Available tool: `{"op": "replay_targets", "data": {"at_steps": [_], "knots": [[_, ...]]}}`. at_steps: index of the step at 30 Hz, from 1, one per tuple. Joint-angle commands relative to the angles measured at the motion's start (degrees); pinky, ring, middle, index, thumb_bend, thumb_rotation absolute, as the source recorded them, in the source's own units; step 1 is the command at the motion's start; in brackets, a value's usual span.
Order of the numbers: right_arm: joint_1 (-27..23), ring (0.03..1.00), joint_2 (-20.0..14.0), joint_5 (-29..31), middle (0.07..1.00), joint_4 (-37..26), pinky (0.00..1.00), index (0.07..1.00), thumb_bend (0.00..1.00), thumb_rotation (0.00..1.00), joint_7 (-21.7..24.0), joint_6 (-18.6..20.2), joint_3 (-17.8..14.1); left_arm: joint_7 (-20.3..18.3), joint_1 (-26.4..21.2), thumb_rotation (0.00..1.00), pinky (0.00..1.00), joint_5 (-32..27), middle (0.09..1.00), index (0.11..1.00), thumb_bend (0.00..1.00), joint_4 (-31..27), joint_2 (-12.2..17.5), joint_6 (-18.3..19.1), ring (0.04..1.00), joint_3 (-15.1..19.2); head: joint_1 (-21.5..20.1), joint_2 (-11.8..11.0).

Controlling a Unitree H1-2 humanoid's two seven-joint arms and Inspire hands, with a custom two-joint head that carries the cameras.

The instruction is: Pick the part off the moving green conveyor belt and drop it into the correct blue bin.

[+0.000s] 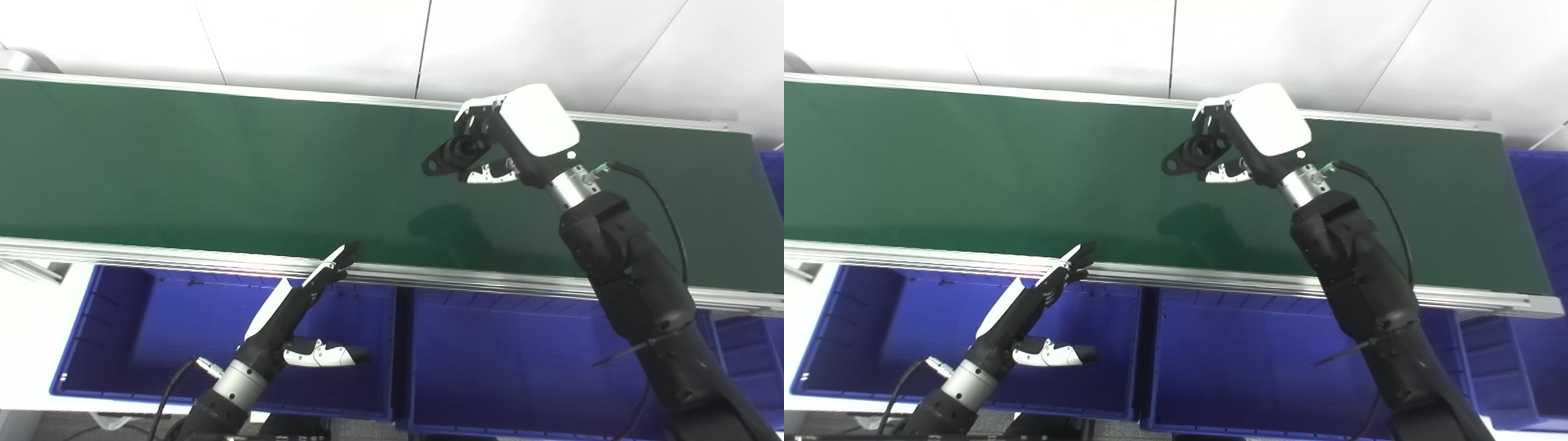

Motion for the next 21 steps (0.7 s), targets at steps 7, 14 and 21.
{"op": "replay_targets", "data": {"at_steps": [7,14,21], "knots": [[5.70,0.432,-1.61,3.54,0.473,-9.62,0.25,0.489,0.52,0.00,1.75,-0.49,-3.29,-0.11,-0.32,0.46,0.95,-0.58,0.977,0.959,0.88,-1.68,-0.47,-1.27,0.968,-0.24,-1.05,0.44],[14.84,0.442,-4.23,4.68,0.476,-17.64,0.28,0.490,0.52,0.00,3.45,-2.22,-4.99,-0.67,-0.94,0.46,0.95,-1.16,0.978,0.964,0.87,-2.35,-0.51,-0.39,0.970,-0.57,-1.83,0.88],[24.37,0.404,-6.98,6.31,0.487,-25.24,0.30,0.493,0.52,0.00,6.82,-1.83,-6.65,-1.19,-1.43,0.46,0.94,-1.05,0.974,0.961,0.87,-3.19,-0.52,0.72,0.968,-0.33,-2.02,1.39]]}}
